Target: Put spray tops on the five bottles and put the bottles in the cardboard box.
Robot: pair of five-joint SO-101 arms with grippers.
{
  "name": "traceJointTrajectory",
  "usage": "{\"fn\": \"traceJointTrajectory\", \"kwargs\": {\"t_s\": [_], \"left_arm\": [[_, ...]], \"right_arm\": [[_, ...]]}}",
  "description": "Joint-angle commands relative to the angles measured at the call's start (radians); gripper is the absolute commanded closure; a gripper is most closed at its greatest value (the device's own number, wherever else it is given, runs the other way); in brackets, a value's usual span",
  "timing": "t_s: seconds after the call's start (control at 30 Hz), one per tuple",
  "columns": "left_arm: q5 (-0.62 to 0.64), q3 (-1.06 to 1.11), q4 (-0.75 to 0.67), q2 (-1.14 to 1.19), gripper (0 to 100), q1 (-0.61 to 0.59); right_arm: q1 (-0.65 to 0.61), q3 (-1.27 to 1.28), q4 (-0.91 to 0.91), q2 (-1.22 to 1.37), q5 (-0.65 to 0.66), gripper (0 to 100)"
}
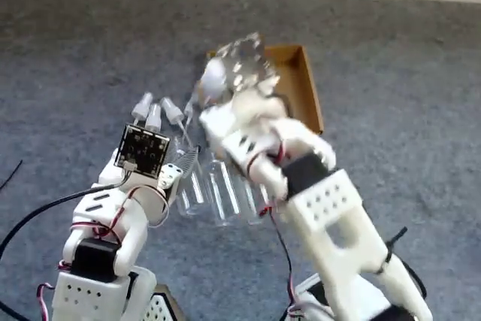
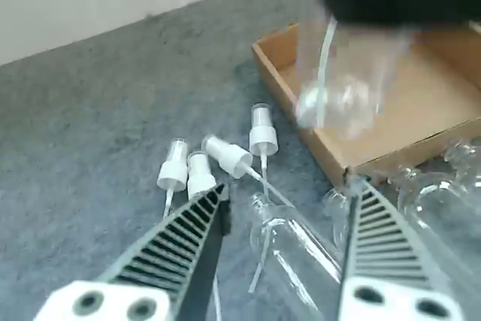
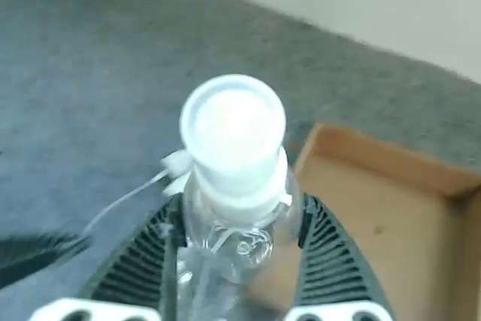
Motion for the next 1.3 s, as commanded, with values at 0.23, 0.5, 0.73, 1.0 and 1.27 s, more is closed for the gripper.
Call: {"fn": "traceJointTrajectory", "kwargs": {"t_s": [0.23, 0.5, 0.73, 1.0, 1.27], "left_arm": [[-0.002, 0.044, -0.112, -0.005, 77, -0.179], [-0.003, 0.045, -0.130, -0.002, 77, -0.220], [-0.003, 0.045, -0.132, -0.002, 77, -0.219], [-0.003, 0.045, -0.132, -0.002, 77, -0.219], [-0.003, 0.045, -0.129, -0.002, 77, -0.217]], "right_arm": [[0.206, -0.504, -0.191, 0.599, 0.048, 99.4], [0.217, -0.619, -0.228, 0.812, 0.048, 99.4], [0.220, -0.588, -0.355, 0.852, 0.129, 99.4], [0.222, -0.486, -0.527, 0.862, 0.121, 99.4], [0.223, -0.427, -0.575, 0.863, 0.123, 99.4]]}}
